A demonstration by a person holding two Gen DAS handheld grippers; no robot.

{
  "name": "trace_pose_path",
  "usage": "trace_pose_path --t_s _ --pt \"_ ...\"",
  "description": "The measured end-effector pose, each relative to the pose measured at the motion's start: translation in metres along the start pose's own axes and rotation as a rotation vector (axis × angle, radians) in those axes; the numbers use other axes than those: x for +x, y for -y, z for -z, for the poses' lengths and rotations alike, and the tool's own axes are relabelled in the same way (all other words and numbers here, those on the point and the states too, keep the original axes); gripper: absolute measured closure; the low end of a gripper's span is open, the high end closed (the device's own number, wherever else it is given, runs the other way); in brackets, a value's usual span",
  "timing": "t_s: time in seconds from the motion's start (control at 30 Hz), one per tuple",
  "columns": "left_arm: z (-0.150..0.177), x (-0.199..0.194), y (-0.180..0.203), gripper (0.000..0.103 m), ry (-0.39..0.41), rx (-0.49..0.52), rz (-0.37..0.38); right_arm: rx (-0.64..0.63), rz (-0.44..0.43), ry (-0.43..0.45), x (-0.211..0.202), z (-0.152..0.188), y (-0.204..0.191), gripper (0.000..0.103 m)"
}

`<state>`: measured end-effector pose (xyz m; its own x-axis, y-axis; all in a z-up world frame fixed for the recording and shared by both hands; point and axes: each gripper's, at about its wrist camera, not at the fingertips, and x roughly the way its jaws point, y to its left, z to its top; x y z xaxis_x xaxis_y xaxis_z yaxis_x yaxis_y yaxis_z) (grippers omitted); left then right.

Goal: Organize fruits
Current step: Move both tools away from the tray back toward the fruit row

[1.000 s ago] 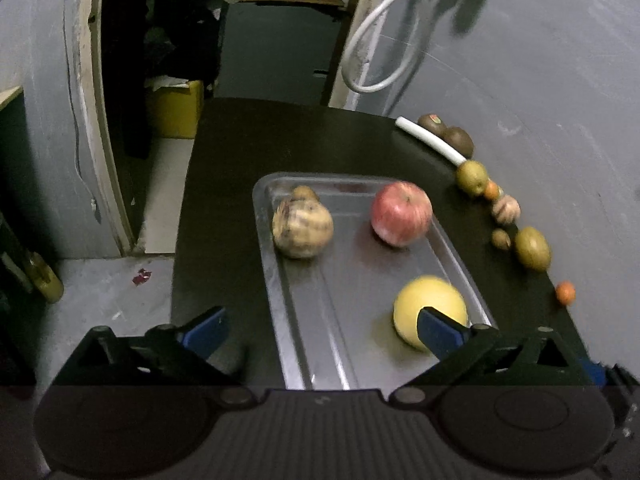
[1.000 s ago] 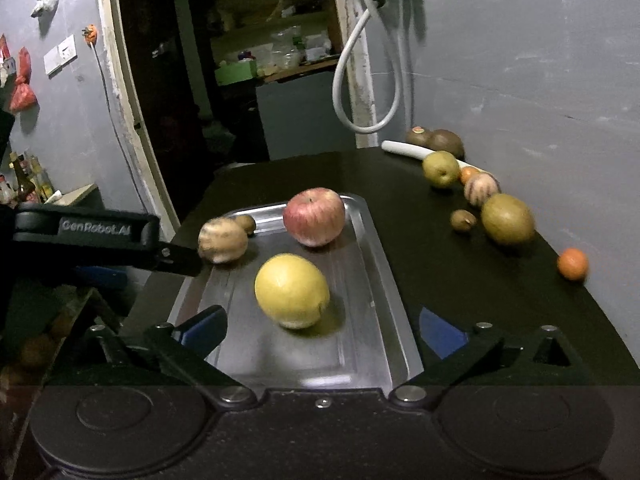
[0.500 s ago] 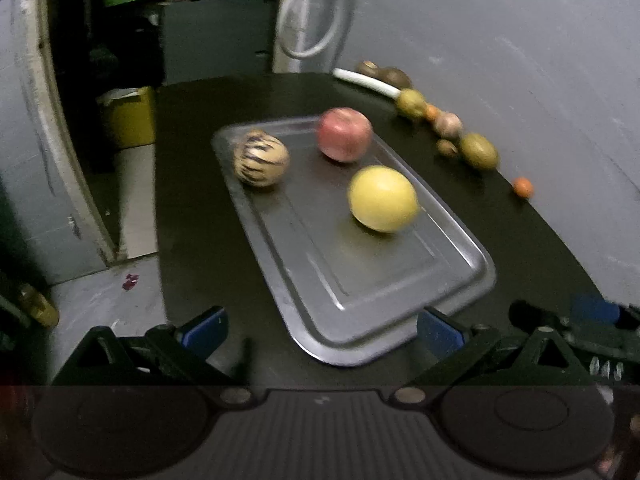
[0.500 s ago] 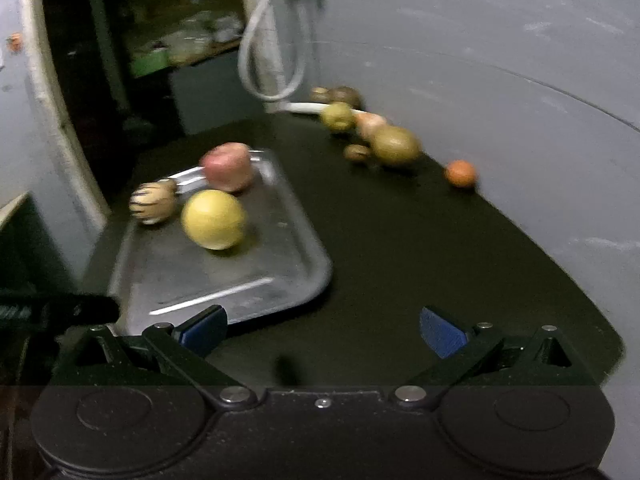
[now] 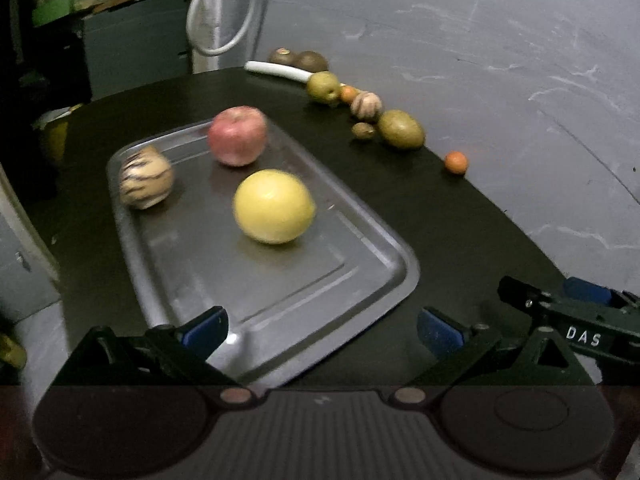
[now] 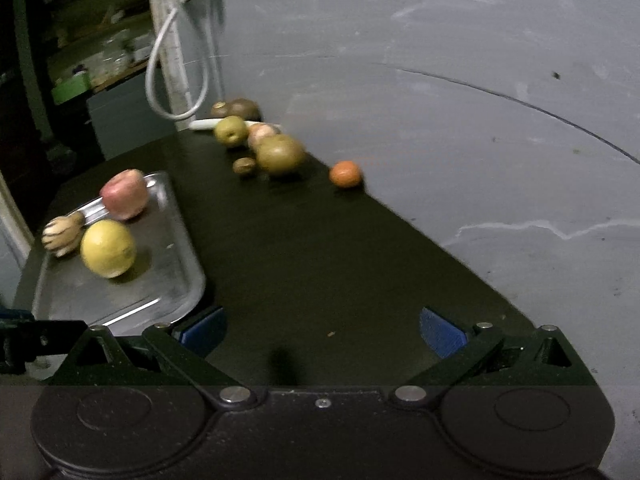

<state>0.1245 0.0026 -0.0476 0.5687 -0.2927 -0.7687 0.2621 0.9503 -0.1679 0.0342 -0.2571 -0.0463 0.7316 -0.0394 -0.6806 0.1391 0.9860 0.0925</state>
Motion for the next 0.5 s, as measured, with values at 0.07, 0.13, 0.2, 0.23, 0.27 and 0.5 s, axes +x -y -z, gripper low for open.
trace_pose_path --t_s 0.07,0.13,0.2,0.23,0.27,0.5 --pt "-0.01 0.008 0.004 0.001 -0.001 0.007 0.005 0.013 0.012 0.003 0.005 -0.004 0.004 0.001" --pt "-0.022 0.017 0.007 0.001 -0.006 0.002 0.013 0.02 0.019 0.007 0.013 -0.009 0.009 0.001" --pt "-0.037 0.028 0.01 0.001 -0.003 -0.007 0.025 0.019 0.017 0.01 0.022 -0.015 0.011 0.001" --pt "-0.044 0.033 0.011 0.001 0.0 -0.009 0.026 0.014 0.016 0.011 0.028 -0.019 0.011 0.001" --pt "-0.053 0.039 0.012 0.001 0.006 -0.009 0.029 0.01 0.018 0.011 0.033 -0.022 0.011 0.001" --pt "-0.116 0.082 0.026 0.0 0.046 0.02 0.042 -0.003 0.007 0.013 0.084 -0.056 0.005 0.001"
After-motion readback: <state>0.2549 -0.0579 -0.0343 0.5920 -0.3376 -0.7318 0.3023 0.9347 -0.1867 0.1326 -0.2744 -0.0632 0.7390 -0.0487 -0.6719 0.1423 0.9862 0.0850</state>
